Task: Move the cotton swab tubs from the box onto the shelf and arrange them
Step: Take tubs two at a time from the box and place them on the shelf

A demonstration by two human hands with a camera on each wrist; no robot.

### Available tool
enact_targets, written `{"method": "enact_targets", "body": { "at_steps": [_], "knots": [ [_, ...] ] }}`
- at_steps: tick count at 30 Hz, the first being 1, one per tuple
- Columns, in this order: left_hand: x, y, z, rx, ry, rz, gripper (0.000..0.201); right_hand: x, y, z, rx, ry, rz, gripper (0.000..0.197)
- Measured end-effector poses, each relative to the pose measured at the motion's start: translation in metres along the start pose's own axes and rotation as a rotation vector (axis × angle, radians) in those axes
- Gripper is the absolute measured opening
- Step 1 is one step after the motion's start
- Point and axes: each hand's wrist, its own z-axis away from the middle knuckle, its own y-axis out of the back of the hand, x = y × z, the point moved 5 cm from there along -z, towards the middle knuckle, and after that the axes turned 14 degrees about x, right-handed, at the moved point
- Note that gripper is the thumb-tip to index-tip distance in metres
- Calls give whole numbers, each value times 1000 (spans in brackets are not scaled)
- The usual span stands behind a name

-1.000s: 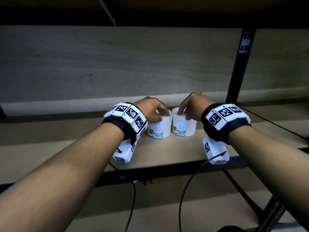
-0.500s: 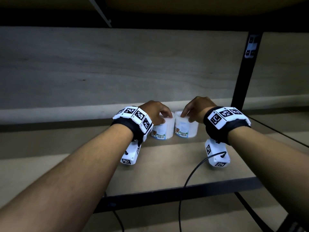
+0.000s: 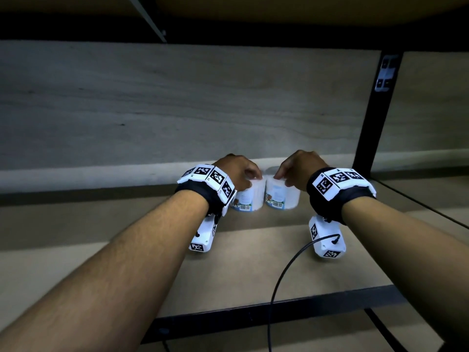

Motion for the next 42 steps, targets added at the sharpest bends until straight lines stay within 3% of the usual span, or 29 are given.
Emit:
{"method": "enact_targets", "body": {
  "at_steps": [10, 18, 25, 33, 42],
  "knots": [
    [12, 38, 41, 10, -19, -60, 40, -14, 22, 43, -24, 126, -6, 36],
    [41, 95, 127, 18, -99, -75, 26, -55, 54, 105, -85, 223, -227, 26],
    [43, 114, 214, -42, -56, -5, 14, -91, 60, 177, -182, 150, -524, 5],
    [19, 88, 304, -133, 102, 59, 12, -119, 20, 262, -393, 155, -613, 13],
    [-23, 11, 388, -349, 289, 98, 13, -116, -63, 343, -576, 164, -559, 14]
  ]
}}
